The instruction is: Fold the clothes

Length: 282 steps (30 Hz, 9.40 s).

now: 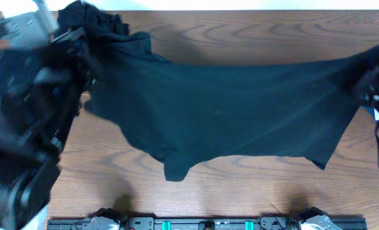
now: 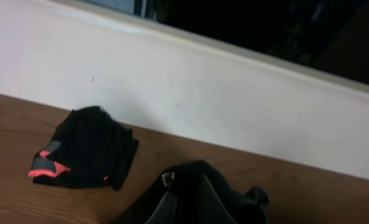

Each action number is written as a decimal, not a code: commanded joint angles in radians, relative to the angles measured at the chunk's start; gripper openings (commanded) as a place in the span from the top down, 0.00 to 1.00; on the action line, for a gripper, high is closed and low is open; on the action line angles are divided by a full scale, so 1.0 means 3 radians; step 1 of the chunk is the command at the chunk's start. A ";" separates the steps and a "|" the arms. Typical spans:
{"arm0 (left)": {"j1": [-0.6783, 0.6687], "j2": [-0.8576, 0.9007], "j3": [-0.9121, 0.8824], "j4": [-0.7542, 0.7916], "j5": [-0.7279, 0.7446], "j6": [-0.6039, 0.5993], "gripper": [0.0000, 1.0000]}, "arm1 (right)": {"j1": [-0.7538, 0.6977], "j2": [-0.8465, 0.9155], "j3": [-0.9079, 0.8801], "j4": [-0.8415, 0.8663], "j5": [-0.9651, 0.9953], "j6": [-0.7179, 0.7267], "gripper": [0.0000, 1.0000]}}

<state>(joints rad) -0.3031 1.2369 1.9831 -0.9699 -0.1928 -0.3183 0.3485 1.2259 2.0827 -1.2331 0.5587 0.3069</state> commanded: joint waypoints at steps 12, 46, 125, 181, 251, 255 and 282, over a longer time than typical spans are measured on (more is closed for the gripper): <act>-0.0004 0.1102 0.0057 0.0125 -0.0134 -0.0025 0.94 | -0.0525 0.1109 -0.0018 0.0079 -0.0301 0.0323 0.99; 0.0047 0.2756 0.0058 0.1137 -0.0134 0.0717 0.02 | -0.0815 0.2544 -0.0017 0.0701 -0.0954 -0.0187 0.01; -0.0576 -0.0314 -0.4658 0.1284 0.2087 -0.2238 0.01 | -0.1719 0.2126 -0.2013 0.0476 -0.1977 -0.0042 0.01; -0.0587 0.0501 -0.4704 0.1790 0.1912 -0.2136 0.55 | -0.1888 0.2126 -0.2032 0.0432 -0.1939 -0.0080 0.01; -0.0587 0.0609 -0.4837 0.1857 0.1799 -0.2149 0.42 | -0.1909 0.2126 -0.3113 0.1298 -0.2063 0.0348 0.02; -0.0587 0.0609 -0.4837 0.1857 0.1799 -0.2149 0.42 | -0.1909 0.2127 -0.3166 0.1467 -0.2060 0.0404 0.04; -0.0587 0.0609 -0.4837 0.1857 0.1802 -0.2149 0.42 | -0.1905 0.2262 -0.3175 0.1705 -0.1830 0.0573 0.37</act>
<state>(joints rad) -0.4763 1.4006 0.5663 -0.4114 0.4007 -0.9684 -0.2134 1.8854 1.1370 -0.7208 0.0032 0.4652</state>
